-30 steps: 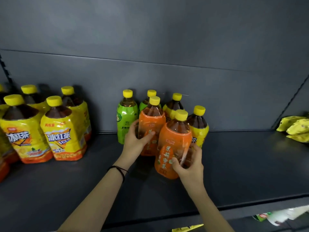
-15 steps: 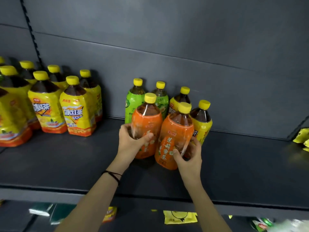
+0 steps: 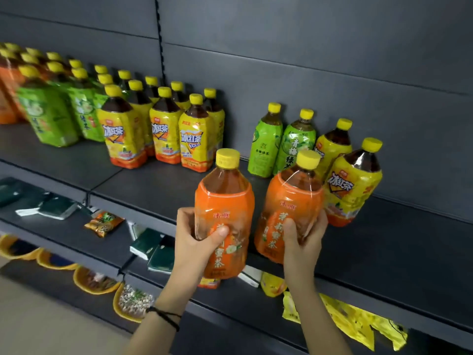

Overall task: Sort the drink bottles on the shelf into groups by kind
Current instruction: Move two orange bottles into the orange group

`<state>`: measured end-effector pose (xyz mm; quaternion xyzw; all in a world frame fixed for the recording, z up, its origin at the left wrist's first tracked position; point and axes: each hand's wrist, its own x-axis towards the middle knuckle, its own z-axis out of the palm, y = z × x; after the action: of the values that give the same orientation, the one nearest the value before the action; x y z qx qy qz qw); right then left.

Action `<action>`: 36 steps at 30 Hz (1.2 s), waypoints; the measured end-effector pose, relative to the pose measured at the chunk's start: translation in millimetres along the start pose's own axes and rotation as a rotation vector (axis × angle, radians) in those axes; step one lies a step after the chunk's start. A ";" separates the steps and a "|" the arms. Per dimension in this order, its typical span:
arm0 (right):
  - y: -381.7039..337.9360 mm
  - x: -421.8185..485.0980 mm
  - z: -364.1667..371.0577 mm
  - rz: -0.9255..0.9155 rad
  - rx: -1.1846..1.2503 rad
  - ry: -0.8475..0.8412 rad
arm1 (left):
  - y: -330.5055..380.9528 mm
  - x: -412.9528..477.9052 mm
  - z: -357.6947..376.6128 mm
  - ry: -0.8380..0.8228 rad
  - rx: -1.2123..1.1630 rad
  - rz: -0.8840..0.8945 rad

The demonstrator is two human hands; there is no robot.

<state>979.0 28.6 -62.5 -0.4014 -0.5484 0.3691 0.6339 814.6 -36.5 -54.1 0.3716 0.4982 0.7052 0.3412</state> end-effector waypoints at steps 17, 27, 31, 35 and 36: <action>-49.3 -64.7 178.7 0.068 0.123 -0.291 | 77.3 -2.1 -208.4 0.476 -0.002 0.145; -60.4 -156.7 389.4 0.125 0.227 -0.478 | 117.0 30.4 -417.4 0.588 0.101 0.071; -61.4 -185.9 454.0 0.185 0.215 -0.508 | 123.4 38.3 -479.2 0.590 0.200 0.046; -65.1 -195.4 506.3 0.204 0.251 -0.549 | 122.8 57.3 -520.2 0.581 0.220 0.038; -62.9 -194.4 518.8 0.201 0.252 -0.549 | 121.3 65.3 -528.4 0.581 0.227 0.046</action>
<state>441.8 -119.5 -43.0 -0.2571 -0.6067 0.5895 0.4673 312.5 -250.9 -46.3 0.2015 0.6420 0.7292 0.1250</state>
